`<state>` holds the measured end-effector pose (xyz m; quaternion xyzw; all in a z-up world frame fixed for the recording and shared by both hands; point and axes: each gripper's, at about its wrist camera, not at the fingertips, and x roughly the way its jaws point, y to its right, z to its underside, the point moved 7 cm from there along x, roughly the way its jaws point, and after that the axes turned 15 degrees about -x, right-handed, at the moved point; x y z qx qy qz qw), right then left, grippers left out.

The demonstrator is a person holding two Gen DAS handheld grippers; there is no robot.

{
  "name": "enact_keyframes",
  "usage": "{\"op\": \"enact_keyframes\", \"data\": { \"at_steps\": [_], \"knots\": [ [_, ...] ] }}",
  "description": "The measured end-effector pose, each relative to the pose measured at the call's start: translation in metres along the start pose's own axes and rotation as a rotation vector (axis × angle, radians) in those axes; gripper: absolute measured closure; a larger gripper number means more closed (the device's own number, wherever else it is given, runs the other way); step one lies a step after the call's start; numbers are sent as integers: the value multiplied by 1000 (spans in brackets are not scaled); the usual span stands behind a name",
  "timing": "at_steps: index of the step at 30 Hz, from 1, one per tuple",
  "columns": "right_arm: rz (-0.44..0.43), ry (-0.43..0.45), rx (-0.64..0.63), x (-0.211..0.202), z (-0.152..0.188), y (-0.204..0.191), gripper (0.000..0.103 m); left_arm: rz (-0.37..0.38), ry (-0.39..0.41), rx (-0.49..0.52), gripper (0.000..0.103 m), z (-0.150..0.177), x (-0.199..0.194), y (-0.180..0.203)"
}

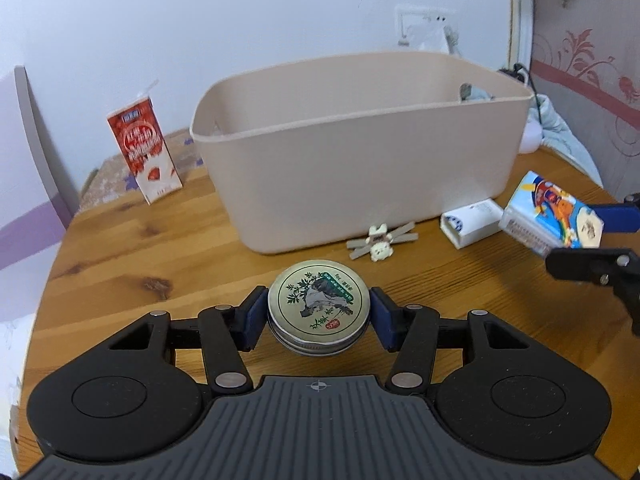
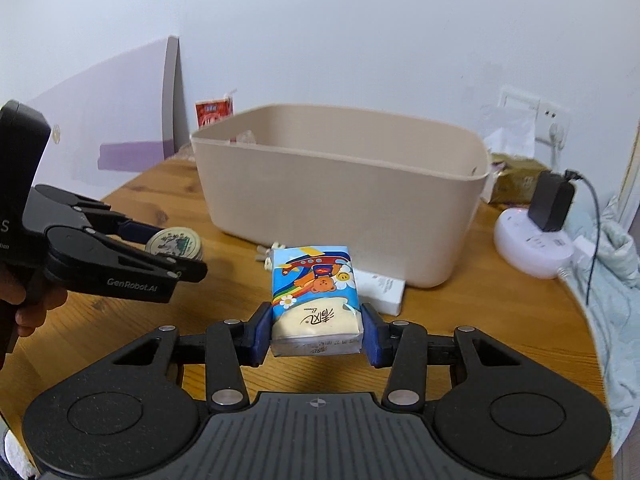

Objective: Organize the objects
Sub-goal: 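Grasp the round green-lidded tin with the left tool while the right tool grasps the tissue pack, then carry the tin and tissue pack over the basket and open both tools inside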

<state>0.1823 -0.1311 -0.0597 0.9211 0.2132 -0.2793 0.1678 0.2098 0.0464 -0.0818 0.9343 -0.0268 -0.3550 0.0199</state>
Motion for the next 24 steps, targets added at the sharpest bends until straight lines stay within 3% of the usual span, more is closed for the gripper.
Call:
{"op": "enact_keyframes", "data": {
  "at_steps": [11,24],
  "knots": [
    [65,105,4,-50,-22,28,60,23,98,25,48,-23,-38,17],
    [142,204,-14,-63,-63,62,60,34,206,-1,48,-76,-51,33]
  ]
}}
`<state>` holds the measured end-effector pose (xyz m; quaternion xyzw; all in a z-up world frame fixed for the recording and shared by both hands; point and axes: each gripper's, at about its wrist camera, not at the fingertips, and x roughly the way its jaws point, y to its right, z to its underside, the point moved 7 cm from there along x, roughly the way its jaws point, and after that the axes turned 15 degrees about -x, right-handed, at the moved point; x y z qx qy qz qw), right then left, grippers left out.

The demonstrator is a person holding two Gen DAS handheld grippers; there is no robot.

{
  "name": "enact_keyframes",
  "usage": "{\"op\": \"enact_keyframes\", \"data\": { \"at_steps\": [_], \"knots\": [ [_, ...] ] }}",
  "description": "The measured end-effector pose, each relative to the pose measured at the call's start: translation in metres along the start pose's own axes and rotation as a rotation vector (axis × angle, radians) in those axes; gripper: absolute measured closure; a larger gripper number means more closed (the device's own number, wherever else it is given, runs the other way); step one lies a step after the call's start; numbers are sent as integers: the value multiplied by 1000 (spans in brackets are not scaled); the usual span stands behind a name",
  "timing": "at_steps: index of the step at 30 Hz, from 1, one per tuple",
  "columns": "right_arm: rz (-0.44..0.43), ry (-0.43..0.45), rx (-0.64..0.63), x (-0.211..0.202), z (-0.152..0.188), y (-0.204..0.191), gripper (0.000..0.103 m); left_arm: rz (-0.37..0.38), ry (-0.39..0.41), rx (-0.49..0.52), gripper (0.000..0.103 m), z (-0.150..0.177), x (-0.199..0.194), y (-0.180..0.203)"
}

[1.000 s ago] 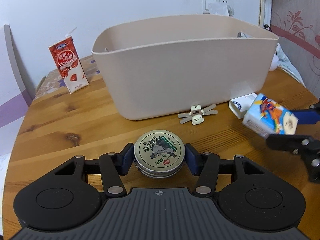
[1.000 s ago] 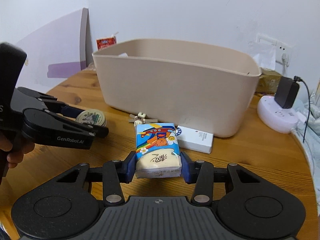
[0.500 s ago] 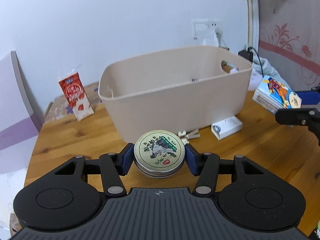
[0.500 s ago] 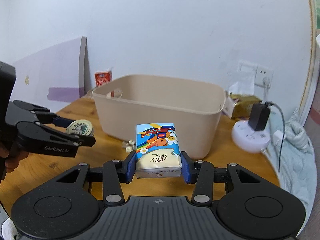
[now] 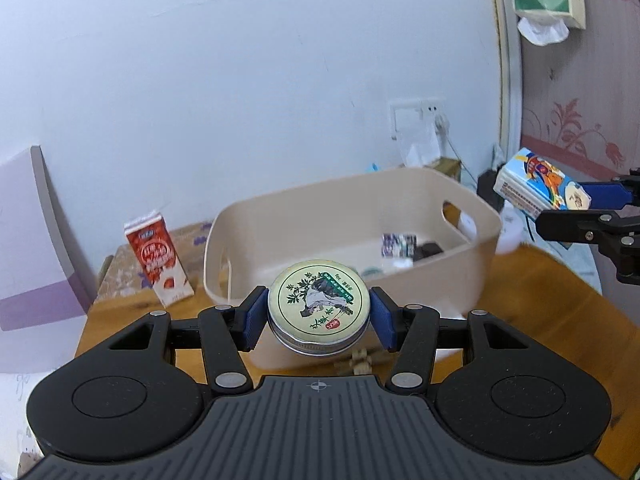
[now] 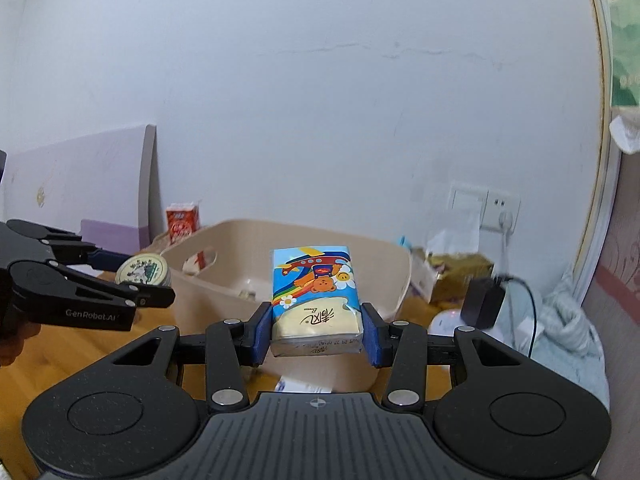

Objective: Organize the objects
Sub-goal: 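Carry the tin and tissue pack over the basket and open both tools inside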

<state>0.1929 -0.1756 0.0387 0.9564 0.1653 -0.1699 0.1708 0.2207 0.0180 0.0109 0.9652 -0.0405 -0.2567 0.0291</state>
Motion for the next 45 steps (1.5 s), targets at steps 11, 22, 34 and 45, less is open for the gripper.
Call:
{"op": "enact_keyframes", "data": {
  "at_steps": [11,22,34,45],
  "knots": [
    [59,25,-23,39,-32,27,61,-22,10,-24,48,-40,55,25],
    [20,-90,-46,122,-10,37,61,-125,-165,-91,47,-31,134,35],
    [-21,-193,-54,165,20,32,50,-158,-264,-124,47,-13,163,29],
    [37,-131,-46,121,10,37,18,-184,-140,-97,17,-28,118,27]
  ]
}}
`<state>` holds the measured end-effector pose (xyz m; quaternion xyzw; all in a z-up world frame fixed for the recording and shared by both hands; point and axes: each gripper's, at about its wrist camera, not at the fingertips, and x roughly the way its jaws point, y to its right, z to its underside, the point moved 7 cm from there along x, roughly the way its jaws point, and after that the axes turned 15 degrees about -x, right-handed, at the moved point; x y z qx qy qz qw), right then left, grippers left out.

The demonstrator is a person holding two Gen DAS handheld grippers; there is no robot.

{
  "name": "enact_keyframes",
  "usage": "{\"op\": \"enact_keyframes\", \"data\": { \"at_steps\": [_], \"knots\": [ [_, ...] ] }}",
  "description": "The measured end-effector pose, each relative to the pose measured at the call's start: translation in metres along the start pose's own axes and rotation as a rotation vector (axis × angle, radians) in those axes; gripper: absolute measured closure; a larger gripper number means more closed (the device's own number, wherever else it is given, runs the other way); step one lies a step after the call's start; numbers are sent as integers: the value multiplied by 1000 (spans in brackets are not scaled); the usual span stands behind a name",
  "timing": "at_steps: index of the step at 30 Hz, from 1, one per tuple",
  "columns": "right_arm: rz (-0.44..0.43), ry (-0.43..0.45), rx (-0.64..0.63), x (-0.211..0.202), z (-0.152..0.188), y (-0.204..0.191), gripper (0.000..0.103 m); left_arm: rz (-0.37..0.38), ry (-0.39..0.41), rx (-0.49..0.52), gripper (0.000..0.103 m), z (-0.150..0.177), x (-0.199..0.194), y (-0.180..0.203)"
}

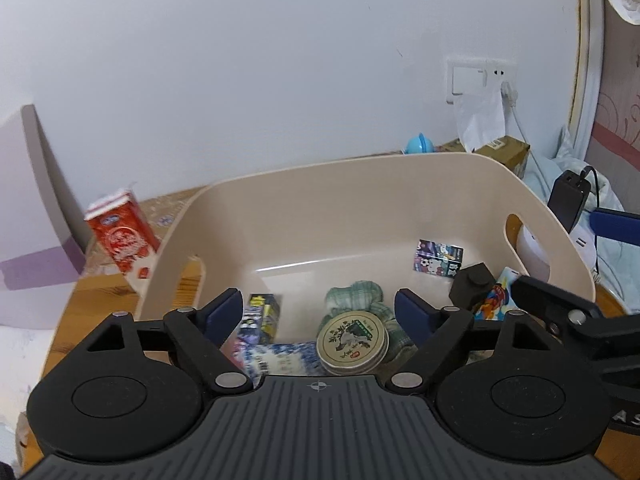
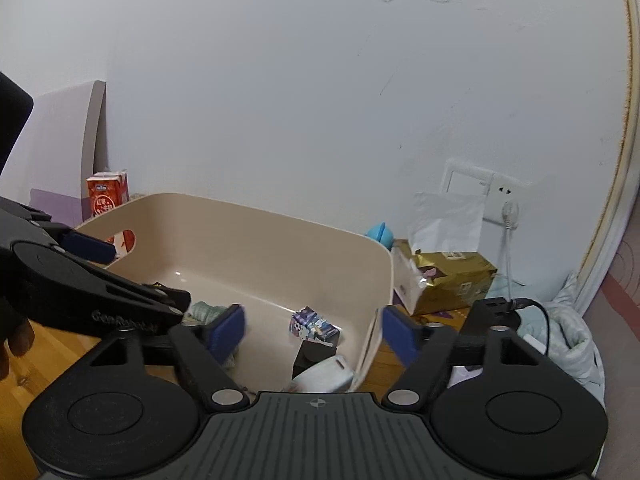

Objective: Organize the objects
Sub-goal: 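Carry the tin and tissue pack over the basket and open both tools inside, then move both tools toward the beige bone-shaped toy and white card box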

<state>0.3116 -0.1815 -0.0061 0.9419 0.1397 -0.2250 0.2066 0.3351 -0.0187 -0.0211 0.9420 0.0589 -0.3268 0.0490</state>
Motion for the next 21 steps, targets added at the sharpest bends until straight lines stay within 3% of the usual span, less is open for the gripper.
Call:
{"op": "enact_keyframes", "data": {
  "at_steps": [6,11,21],
  "knots": [
    [3,4,26,-25,9,-3,6,2,11,-18,15,9,-24,-11],
    [-19,-27,58,-35,28,-10,4,2,44,-33,10,18,-43,-20],
    [-62,-93,26,-35,57,-38,0,25,-8,-47,10,48,-49,-30]
  ]
}}
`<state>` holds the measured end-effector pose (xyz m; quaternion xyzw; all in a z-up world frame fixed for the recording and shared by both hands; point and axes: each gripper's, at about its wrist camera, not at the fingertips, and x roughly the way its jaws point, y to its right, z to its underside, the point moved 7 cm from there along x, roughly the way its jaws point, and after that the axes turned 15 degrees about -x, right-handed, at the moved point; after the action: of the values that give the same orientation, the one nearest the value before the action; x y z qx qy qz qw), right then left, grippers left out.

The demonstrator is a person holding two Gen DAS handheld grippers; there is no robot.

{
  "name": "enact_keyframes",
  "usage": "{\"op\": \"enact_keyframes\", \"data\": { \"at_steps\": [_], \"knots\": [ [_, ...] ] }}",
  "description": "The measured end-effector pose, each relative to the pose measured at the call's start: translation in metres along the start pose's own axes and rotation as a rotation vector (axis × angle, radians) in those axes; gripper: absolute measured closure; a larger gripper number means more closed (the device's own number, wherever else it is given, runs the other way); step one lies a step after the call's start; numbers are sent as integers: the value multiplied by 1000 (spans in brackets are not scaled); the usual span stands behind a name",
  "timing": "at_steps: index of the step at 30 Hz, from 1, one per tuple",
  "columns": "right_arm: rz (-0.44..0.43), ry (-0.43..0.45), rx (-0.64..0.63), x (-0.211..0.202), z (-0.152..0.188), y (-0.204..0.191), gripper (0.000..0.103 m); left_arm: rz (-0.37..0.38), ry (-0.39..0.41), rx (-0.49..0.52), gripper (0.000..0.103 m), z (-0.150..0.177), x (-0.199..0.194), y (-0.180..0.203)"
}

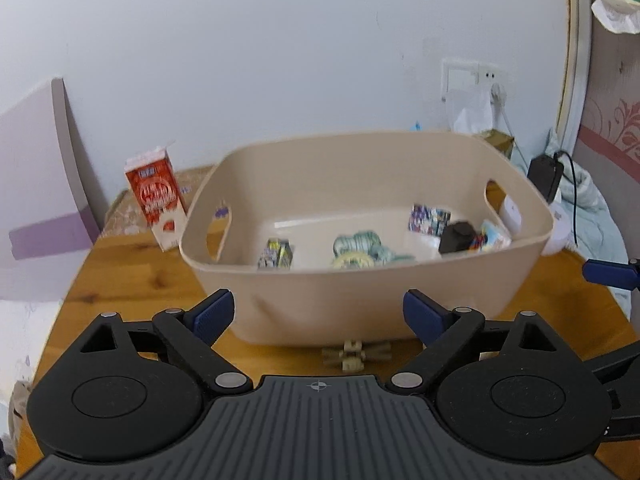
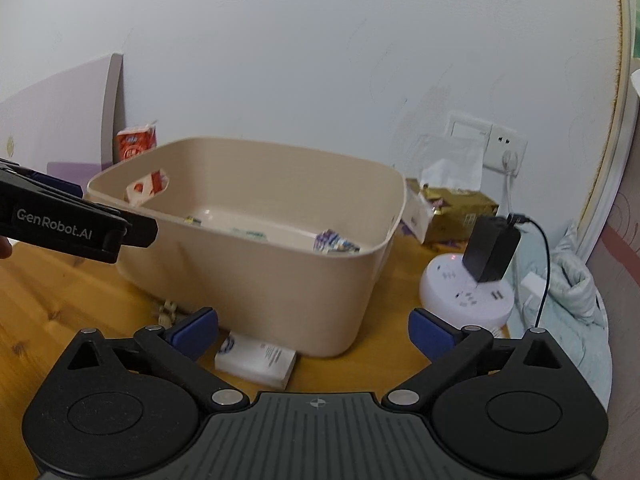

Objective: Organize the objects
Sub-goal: 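Move both tools toward the beige bone-shaped toy and white card box, then grasp the beige bone-shaped toy with the left tool while the right tool grasps the white card box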

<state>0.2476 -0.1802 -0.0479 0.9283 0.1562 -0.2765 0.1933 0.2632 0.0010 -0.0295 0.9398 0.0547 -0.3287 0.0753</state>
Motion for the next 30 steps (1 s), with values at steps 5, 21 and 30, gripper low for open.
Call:
{"op": "enact_keyframes", "data": {
  "at_steps": [5,21,30],
  "knots": [
    [-31,-36,0,12,11,-10,0,13,-98,-29,10,23,21,-7],
    [-115,-117,18,70,35,-36,0,47,-228,-86,10,52,85,-8],
    [-83,-96,40,84,33,-34,1,16,-180,-62,10,51,95,-9]
  ]
}}
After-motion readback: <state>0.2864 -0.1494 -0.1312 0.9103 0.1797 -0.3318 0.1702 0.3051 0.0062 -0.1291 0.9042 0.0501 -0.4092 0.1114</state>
